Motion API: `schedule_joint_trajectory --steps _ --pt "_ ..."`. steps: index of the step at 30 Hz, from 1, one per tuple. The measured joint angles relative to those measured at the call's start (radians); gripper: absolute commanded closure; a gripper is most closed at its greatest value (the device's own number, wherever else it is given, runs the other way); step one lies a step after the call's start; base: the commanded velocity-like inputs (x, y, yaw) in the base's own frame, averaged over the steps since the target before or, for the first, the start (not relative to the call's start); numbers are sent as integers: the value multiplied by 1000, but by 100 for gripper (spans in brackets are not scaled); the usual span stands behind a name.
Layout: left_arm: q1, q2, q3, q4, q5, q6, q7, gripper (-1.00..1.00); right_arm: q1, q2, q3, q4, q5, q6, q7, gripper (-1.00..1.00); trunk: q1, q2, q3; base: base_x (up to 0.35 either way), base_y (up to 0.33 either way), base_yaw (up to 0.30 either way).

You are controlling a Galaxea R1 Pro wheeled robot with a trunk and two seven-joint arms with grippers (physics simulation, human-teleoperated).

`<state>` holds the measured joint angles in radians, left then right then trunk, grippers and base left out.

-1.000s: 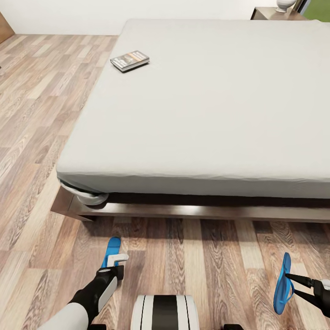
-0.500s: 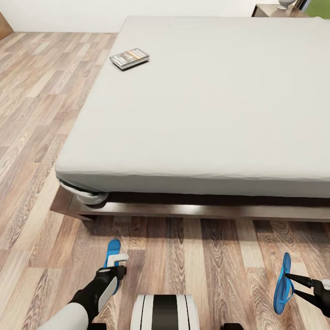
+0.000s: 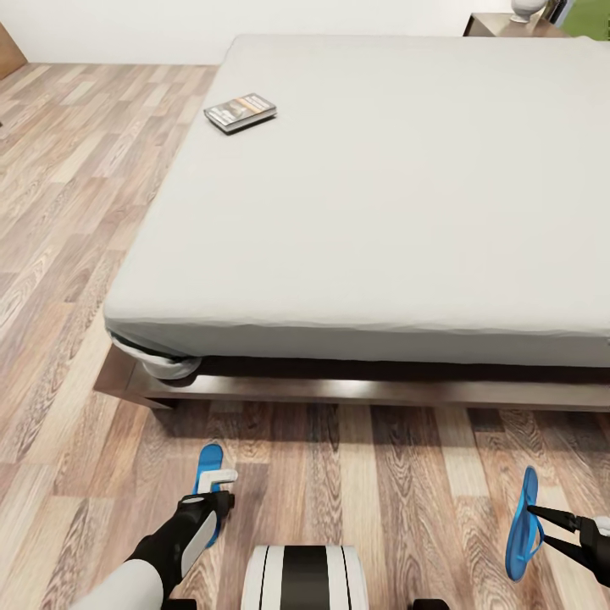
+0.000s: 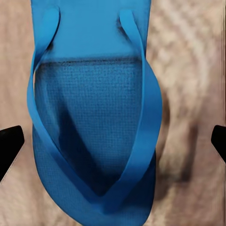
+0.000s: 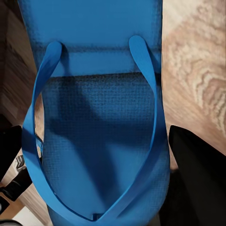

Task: In the bedroom, move the book from the bed onto either nightstand, and place the two sandals side by side next to the bed.

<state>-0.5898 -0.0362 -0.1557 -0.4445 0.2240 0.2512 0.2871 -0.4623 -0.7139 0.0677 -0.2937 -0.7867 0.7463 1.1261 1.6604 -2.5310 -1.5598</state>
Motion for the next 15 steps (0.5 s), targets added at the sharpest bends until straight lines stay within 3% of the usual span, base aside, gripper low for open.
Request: schedule_joint_trajectory --steps 15 --pt "0 0 0 0 0 1 0 -100 0 0 0 0 0 0 0 100 -7 4 58 0 0 0"
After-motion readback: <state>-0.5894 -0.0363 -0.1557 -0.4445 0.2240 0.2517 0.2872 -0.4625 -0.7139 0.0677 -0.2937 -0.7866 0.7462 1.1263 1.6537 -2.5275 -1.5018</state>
